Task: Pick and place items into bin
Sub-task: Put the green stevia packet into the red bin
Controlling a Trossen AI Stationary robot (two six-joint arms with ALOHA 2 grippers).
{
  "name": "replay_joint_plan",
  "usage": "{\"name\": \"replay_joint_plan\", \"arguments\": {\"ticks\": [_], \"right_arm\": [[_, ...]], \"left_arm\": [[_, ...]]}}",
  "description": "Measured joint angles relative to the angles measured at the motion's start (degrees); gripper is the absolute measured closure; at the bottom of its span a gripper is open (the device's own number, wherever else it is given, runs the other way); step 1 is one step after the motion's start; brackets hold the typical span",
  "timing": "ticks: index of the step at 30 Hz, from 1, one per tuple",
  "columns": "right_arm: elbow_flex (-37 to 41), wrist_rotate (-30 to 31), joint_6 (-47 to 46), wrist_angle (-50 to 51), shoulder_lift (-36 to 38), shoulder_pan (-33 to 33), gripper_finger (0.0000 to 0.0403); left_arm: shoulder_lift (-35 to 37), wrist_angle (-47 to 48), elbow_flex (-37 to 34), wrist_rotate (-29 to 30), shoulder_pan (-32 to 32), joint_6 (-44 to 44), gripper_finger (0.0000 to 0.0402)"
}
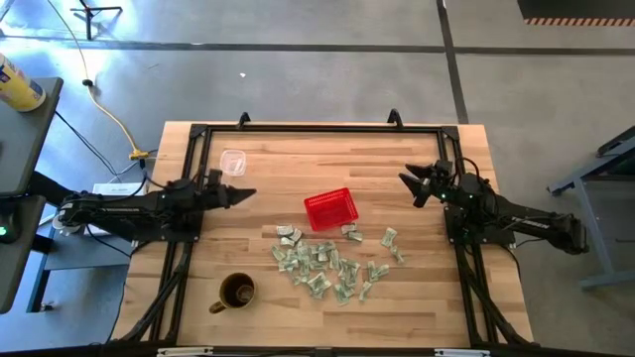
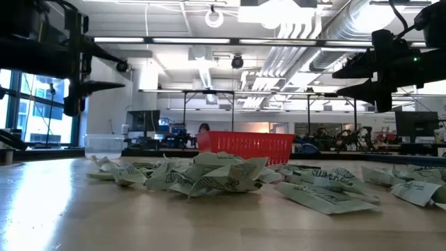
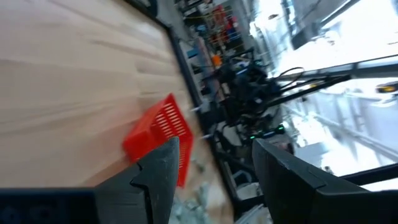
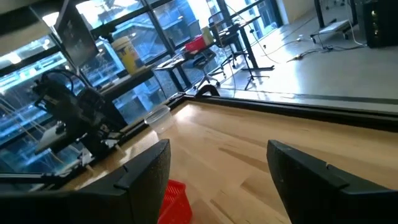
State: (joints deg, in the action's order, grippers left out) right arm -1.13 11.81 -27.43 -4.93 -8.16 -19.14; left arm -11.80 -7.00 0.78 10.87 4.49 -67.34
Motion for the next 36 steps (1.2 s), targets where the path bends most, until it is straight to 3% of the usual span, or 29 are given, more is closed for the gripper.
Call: {"name": "replay_joint_plan", "arguments": {"ticks": [13, 16, 23, 31, 34, 36], "right_arm": [[0.01, 0.12, -0.61, -0.21, -0.01, 0.00, 0.0146], [0.02, 4.34, -2.76, -4.02, 0.04, -0.09, 0.0146], [0.02, 3.65, -21.21, -16.16, 0.01, -0.09, 0.0146], [0.02, 7.53, -17.33, -43.13, -0.14, -0.09, 0.0146], [-1.22, 3.80, -19.61, -44.62, -0.72, -0.11, 0.0146], [-4.48, -2.68, -25.67, -34.13, -2.03, 0.41, 0.0146]], "left_arm": [[-0.04, 5.02, 0.00, 0.01, 0.00, -0.01, 0.0163], [-0.04, 3.93, 0.00, 3.84, 0.00, -0.03, 0.0163], [-0.04, -1.88, 0.00, 5.02, 0.00, -0.04, 0.0163], [-0.04, -4.01, 0.00, 5.20, 0.00, -0.04, 0.0163], [-0.05, -3.99, 0.00, 5.89, 0.00, -0.12, 0.0163], [-0.04, -4.01, 0.00, 6.29, 0.00, -0.42, 0.0163]]}}
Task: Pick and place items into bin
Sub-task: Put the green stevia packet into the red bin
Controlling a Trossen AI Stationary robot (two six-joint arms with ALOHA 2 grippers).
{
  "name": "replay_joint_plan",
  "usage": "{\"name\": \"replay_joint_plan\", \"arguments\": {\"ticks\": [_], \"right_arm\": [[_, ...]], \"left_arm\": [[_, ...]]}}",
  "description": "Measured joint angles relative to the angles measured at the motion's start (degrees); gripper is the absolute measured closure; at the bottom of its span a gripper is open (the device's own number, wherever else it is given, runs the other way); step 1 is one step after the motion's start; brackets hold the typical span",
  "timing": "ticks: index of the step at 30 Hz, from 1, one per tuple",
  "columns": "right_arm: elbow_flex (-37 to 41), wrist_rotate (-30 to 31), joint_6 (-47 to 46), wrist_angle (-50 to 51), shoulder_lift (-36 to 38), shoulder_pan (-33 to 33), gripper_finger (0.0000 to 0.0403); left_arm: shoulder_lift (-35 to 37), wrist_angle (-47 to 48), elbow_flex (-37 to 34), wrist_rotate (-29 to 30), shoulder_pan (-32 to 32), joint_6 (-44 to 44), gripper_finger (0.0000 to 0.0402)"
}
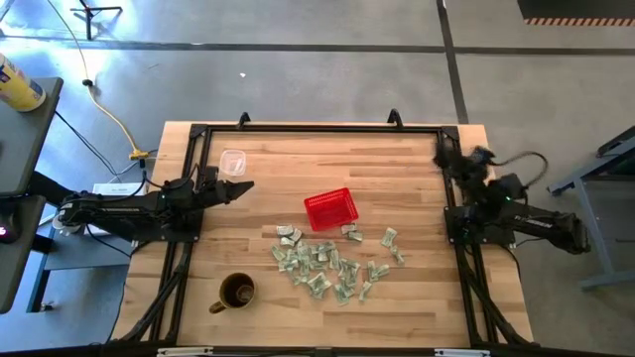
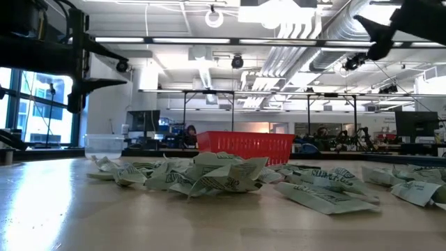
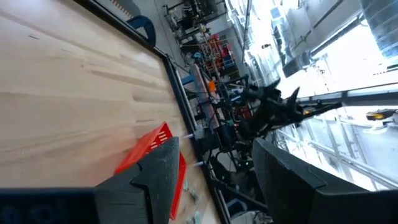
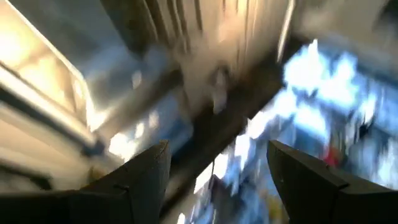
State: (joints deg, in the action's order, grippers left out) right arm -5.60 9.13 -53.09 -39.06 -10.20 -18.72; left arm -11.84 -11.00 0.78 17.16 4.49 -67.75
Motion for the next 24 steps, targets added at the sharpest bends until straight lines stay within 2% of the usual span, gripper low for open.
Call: {"name": "replay_joint_plan", "arguments": {"ticks": [3, 8, 11, 14, 18, 21, 24], "right_arm": [[-7.93, -7.05, -6.51, 26.11, -5.88, 2.97, 0.0146], [-21.87, -14.81, -8.34, 70.10, -19.14, 9.88, 0.0146], [-26.94, -16.30, -8.78, 85.64, -26.48, 15.33, 0.0146], [-29.05, -18.43, -11.40, 92.00, -32.81, 21.33, 0.0146], [-29.20, -21.48, -18.67, 91.89, -41.73, 27.89, 0.0146], [-29.18, -22.29, -23.02, 88.97, -48.85, 31.32, 0.0146], [-29.16, -21.53, -25.35, 81.24, -54.82, 33.82, 0.0146]], "left_arm": [[0.00, 0.02, 0.00, 0.44, 0.00, -0.02, 0.0163], [0.00, 0.02, 0.00, 0.64, 0.00, -0.02, 0.0163], [0.00, 0.18, 0.00, 0.64, 0.00, -0.02, 0.0163], [-0.02, 1.04, 0.00, 0.62, 0.00, -0.02, 0.0163], [-0.02, 1.70, 0.00, 0.64, 0.00, 0.46, 0.0163], [-0.02, 2.49, 0.00, 0.62, 0.00, 0.47, 0.0163], [-0.02, 2.98, 0.00, 0.62, 0.00, 0.47, 0.0163]]}}
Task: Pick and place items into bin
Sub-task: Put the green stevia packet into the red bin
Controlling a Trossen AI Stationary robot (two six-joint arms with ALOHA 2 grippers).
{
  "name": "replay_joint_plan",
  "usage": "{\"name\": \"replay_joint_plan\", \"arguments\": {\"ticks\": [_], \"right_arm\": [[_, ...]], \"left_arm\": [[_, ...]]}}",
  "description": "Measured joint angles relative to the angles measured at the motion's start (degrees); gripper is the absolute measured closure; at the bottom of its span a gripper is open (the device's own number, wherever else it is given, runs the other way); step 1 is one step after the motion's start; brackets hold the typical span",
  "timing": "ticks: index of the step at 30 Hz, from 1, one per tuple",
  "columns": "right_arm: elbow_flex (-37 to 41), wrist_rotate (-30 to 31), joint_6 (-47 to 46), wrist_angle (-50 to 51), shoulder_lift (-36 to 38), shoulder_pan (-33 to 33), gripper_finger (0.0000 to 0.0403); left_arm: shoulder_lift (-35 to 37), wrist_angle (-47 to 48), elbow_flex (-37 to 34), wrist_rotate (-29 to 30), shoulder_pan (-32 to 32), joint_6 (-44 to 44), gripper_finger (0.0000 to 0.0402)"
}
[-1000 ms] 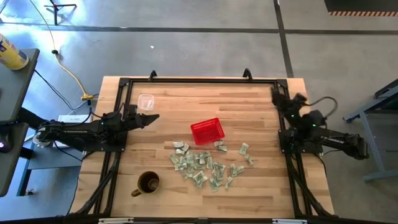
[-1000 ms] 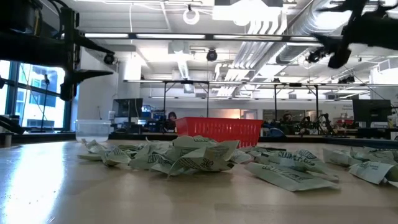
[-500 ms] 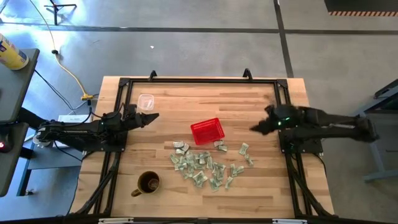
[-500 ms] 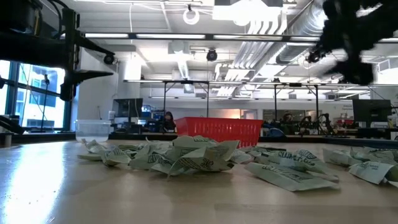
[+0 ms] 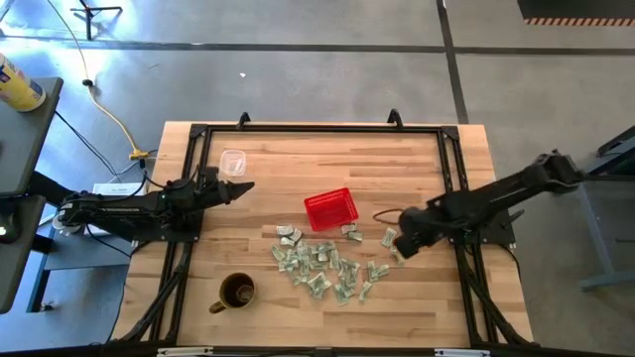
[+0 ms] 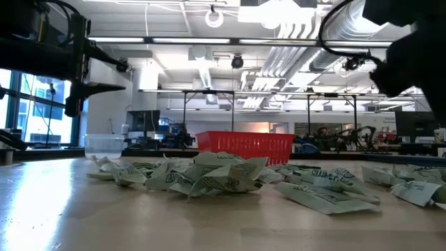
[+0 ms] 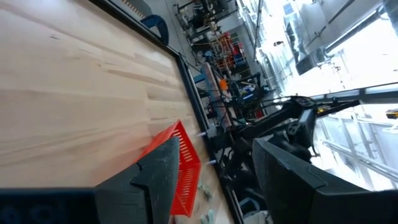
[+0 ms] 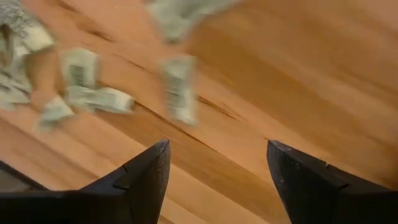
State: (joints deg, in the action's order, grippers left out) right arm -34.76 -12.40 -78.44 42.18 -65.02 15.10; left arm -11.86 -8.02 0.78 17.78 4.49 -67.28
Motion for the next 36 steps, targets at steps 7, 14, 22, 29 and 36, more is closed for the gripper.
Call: {"name": "replay_joint_plan", "arguments": {"ticks": [7, 14, 22, 29, 36], "right_arm": [[0.00, 3.30, -6.12, -6.57, -9.99, 3.51, 0.0146], [-0.41, 4.91, -8.14, -13.10, -17.15, 4.18, 0.0147], [-5.19, 9.08, -6.09, -3.08, -23.72, 4.22, 0.0202], [-5.95, 10.08, -3.38, -2.82, -25.39, 3.06, 0.0356], [-5.35, 10.15, 5.88, -17.22, -22.11, -2.81, 0.0393]], "left_arm": [[-0.02, 0.80, 0.00, 0.00, 0.00, 0.08, 0.0163], [-0.02, 1.35, 0.00, 0.40, 0.00, 0.12, 0.0163], [-0.02, 2.22, 0.00, 0.87, 0.00, -0.05, 0.0163], [-0.02, 2.22, 0.00, 1.35, 0.00, -0.05, 0.0163], [-0.02, 2.19, 0.01, 3.52, 0.00, -0.07, 0.0163]]}}
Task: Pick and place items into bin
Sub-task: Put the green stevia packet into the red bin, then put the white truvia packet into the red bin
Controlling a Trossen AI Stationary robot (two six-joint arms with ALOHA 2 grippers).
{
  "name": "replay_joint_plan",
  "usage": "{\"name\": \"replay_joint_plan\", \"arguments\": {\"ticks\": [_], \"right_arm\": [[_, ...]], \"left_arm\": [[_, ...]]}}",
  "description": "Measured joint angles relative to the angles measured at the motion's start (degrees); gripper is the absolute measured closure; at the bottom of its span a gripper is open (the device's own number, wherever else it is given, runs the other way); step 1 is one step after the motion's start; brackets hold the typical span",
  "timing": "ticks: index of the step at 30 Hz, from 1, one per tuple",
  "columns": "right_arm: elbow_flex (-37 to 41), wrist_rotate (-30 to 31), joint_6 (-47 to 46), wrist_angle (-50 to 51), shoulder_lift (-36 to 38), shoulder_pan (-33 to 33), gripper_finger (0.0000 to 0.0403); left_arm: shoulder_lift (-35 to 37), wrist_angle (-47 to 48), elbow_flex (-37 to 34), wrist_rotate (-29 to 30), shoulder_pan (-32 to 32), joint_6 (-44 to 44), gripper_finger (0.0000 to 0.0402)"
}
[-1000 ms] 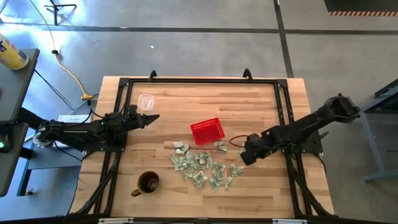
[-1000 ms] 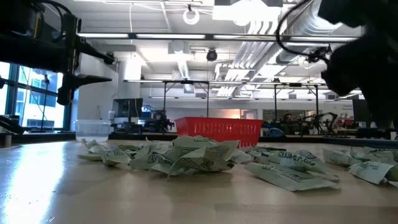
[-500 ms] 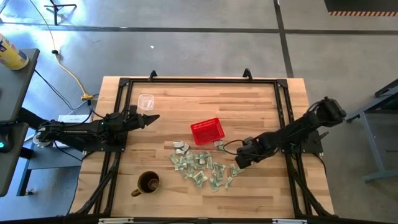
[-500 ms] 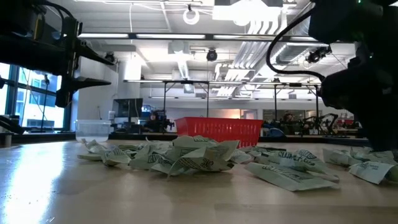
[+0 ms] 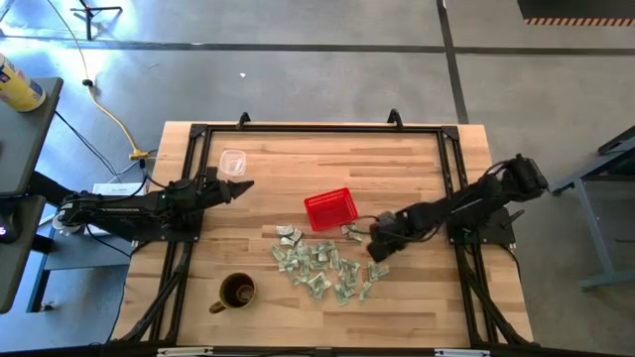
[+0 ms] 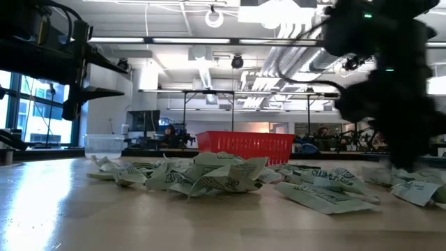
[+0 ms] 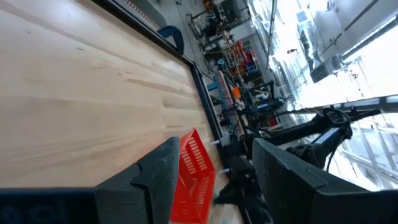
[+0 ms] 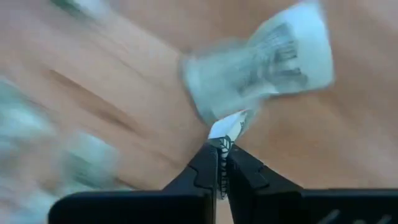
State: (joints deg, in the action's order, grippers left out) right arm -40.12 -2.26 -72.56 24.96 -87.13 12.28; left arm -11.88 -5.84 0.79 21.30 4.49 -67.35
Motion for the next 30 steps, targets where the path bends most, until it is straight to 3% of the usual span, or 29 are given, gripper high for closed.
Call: {"name": "replay_joint_plan", "arguments": {"ticks": [3, 8, 11, 15, 19, 23, 27, 30], "right_arm": [[-0.24, 3.89, 6.01, -7.96, 5.17, -3.40, 0.0397], [-0.18, 3.47, 14.05, -17.49, 9.79, -12.51, 0.0399], [-1.67, -0.09, 17.80, -21.06, 8.76, -18.23, 0.0399], [-8.78, -8.18, 25.92, -20.98, 2.06, -22.22, 0.0400], [-19.43, -9.26, 36.44, -12.96, -6.03, -22.60, 0.0387], [-27.89, -9.66, 45.04, 0.23, -12.01, -22.41, 0.0349], [-30.81, -8.02, 50.36, 4.77, -14.46, -21.57, 0.0290], [-31.09, -5.93, 51.38, 4.87, -13.63, -21.10, 0.0243]], "left_arm": [[0.00, 0.03, -0.01, 0.87, 0.00, 0.38, 0.0163], [0.00, -0.01, 0.01, 1.82, 0.02, 1.53, 0.0163], [0.00, 0.00, 0.01, 1.83, 0.00, 1.51, 0.0163], [0.02, -0.01, 0.00, 1.83, 0.00, 1.51, 0.0163], [0.02, -0.19, -0.01, 1.17, 0.00, 0.91, 0.0163], [0.02, -0.51, 0.01, -9.03, 0.00, -1.37, 0.0163], [0.00, 0.29, 0.01, -15.99, -0.04, -1.64, 0.0163], [0.00, -0.71, 0.03, -17.71, 0.00, 5.51, 0.0163]]}}
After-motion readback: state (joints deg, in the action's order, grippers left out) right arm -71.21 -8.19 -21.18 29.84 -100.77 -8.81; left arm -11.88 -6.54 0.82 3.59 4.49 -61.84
